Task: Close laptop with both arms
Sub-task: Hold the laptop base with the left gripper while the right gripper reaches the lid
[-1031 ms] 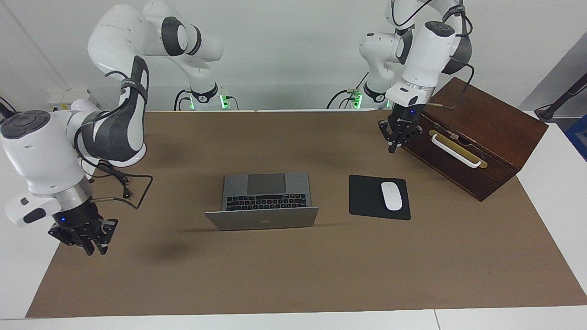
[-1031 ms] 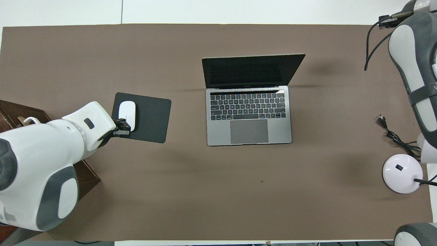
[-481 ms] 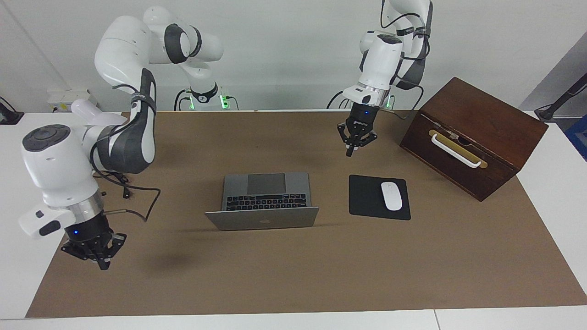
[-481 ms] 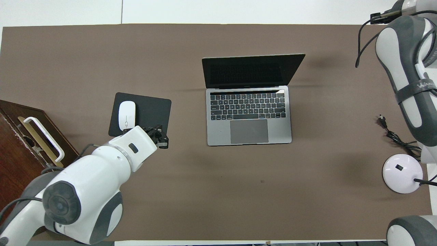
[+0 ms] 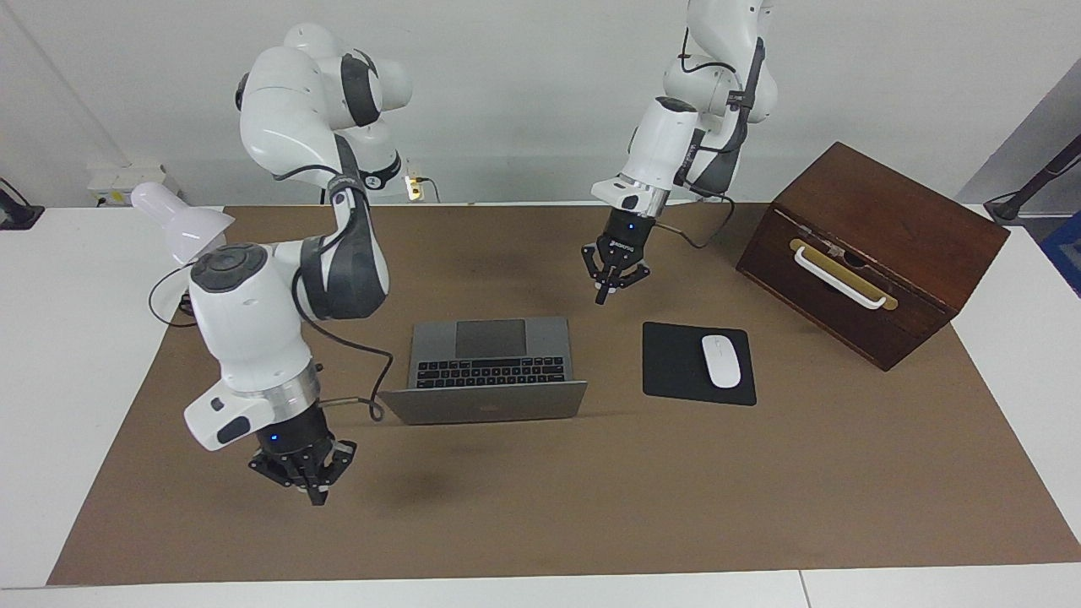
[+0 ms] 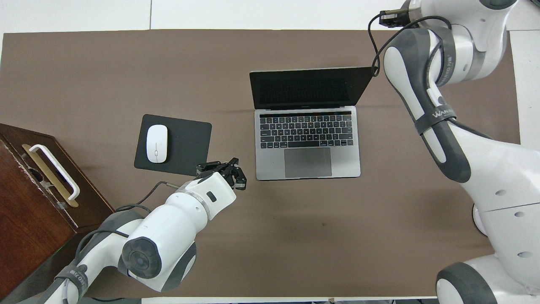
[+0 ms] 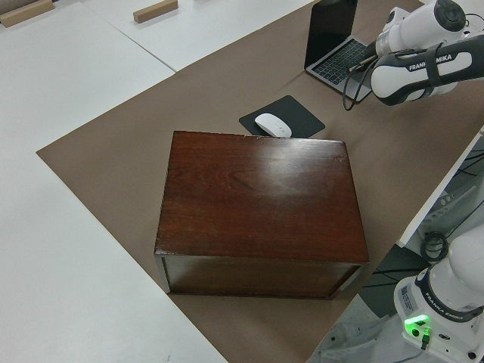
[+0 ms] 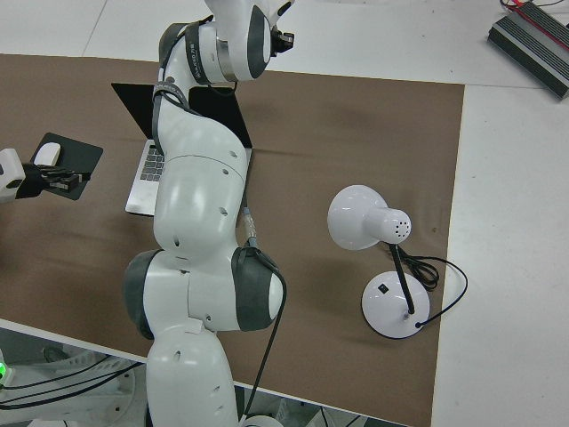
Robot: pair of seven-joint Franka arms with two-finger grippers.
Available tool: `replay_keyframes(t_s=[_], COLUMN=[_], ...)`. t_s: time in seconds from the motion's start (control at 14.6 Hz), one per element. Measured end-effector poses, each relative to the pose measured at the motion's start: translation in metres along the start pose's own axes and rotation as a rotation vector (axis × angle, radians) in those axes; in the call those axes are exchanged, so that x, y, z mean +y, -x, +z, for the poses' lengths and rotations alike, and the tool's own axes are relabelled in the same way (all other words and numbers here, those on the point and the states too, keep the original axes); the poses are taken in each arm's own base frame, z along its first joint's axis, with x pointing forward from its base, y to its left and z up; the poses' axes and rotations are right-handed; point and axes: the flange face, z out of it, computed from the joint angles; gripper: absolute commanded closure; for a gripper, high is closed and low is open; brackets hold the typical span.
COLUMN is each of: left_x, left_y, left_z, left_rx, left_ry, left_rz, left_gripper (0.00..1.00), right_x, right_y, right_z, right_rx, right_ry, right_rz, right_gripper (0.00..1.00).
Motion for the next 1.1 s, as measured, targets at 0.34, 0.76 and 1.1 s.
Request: replay_keyframes(t_s=[0.34, 0.76, 1.1], left_x=[0.006, 0.008, 0.015], left_y=[0.009, 0.033, 0.038], left_z=[0.018, 0.055, 0.07], left_rx=[0.055, 0.115, 0.121], left_ry=[0.022, 0.044, 0.054], left_rz=[0.014, 0.033, 0.046], left_gripper=[1.0, 1.0, 1.0], right_x=[-0.027, -0.076, -0.113], right_y=[0.005, 0.015, 0.025], right_z=[-0.003, -0.008, -0.015], right_rx=[-0.013, -0.017, -0.03], right_ry=[-0.01, 0.004, -0.002], right_rz=[0.029, 0.008, 0.016], right_gripper=[1.0, 1.0, 1.0])
